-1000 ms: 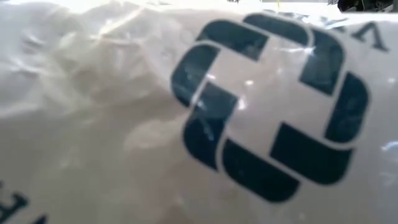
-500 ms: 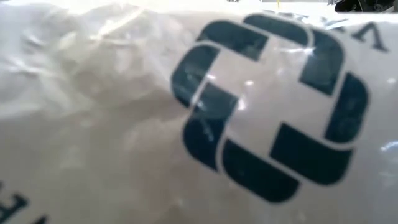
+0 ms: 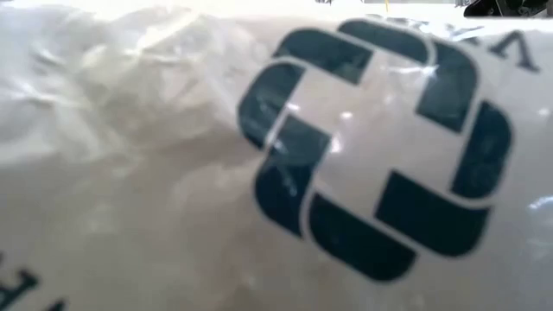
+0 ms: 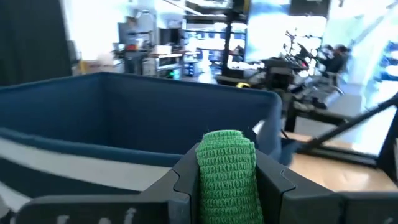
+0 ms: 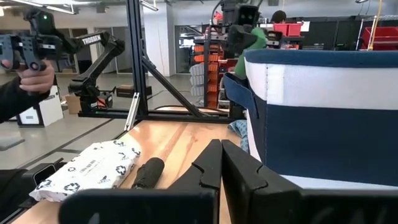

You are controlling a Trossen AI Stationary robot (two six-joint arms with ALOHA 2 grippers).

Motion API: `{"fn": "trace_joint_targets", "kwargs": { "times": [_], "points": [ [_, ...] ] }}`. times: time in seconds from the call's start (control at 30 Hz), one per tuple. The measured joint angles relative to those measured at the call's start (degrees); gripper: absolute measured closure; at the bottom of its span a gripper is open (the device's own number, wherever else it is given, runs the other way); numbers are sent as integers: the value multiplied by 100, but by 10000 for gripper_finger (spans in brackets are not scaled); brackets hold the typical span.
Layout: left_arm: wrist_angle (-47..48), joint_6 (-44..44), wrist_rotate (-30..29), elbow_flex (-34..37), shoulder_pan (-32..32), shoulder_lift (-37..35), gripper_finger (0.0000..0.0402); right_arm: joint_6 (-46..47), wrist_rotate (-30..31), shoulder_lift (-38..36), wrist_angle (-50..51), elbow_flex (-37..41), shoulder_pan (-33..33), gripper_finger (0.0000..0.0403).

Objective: Pick & place medical supplies in basket/bin
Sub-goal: Put the green bandage into the blue bin

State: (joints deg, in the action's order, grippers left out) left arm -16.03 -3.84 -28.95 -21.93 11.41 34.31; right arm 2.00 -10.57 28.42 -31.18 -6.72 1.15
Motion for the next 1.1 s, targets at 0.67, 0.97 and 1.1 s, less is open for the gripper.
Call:
{"fn": "trace_joint_targets", "kwargs": {
  "times": [0.67, 0.97, 1.1],
  "points": [
    [2807, 511, 1020, -4864, -1740, 2924, 309, -332, -1, 0, -67, 0, 0, 403],
    [4785, 771, 2571, -7686, -2843, 5625, 309, -606, -1, 0, 19, 0, 0, 403],
    [5066, 945, 3203, -8337, -3176, 6558, 309, -614, 0, 0, 20, 0, 2, 403]
  ]
}}
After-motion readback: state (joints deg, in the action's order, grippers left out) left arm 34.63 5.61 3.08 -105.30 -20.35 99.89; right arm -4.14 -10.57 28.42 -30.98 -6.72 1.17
